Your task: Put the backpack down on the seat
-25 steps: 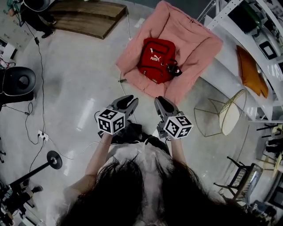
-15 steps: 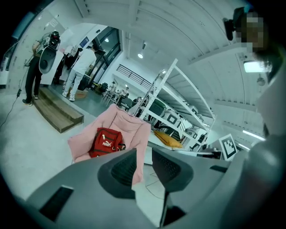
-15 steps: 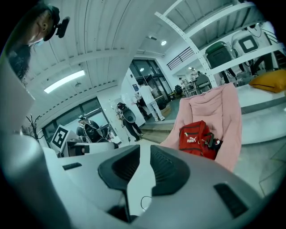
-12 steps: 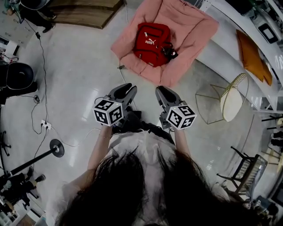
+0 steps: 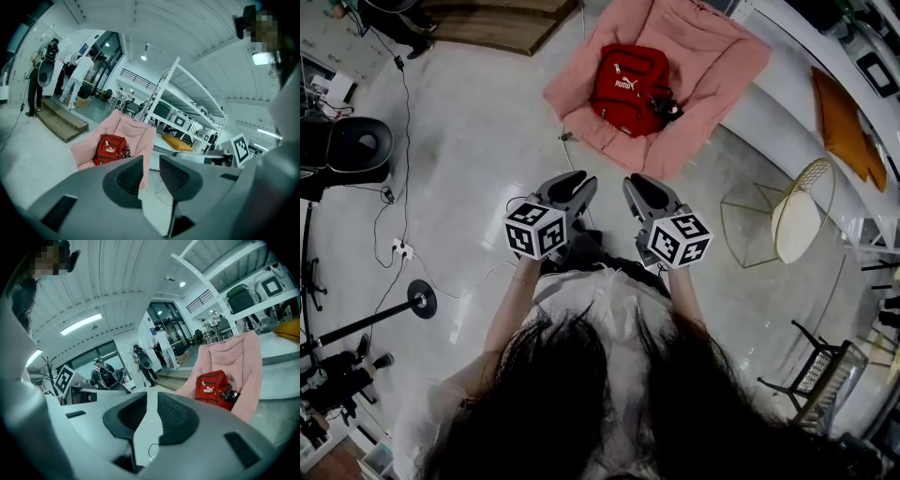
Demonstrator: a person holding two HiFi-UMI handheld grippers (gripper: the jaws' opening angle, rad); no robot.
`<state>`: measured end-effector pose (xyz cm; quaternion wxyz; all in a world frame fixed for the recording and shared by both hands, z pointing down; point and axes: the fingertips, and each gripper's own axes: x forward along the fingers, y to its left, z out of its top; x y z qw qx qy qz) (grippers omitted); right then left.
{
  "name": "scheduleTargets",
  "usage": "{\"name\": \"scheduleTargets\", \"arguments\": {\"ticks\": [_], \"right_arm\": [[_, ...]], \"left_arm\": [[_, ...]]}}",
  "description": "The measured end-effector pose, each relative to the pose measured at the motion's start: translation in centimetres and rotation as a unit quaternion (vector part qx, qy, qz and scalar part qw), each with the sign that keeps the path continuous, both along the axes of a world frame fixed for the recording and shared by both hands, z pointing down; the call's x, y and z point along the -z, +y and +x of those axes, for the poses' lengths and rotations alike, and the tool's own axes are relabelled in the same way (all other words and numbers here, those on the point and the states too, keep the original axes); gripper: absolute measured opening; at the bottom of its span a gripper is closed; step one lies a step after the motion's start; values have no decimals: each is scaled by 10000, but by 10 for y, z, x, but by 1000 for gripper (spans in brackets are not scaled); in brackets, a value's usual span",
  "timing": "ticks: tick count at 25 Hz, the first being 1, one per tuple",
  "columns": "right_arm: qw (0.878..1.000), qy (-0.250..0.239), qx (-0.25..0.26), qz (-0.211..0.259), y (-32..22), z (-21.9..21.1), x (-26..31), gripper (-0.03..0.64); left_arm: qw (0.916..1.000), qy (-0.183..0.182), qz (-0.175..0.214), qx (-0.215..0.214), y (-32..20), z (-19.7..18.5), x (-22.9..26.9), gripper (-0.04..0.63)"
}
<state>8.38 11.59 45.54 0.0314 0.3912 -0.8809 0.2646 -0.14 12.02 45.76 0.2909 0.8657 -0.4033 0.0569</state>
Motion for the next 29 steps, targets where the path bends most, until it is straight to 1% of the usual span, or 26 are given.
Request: {"name": "scheduleTargets", "arguments": {"ticks": [8, 23, 29], "right_arm": [[9997, 137, 216, 55, -7, -7, -2, 74], [9996, 165, 234, -39, -34, -18, -6, 74], [9997, 191, 153, -20, -49, -18, -9, 74]], "left_arm": [[10000, -56, 31, 77, -8, -1, 1, 118], [9999, -72, -23, 77, -40, -12, -1, 118], [9999, -99, 33, 68, -61, -19, -1, 118]]}}
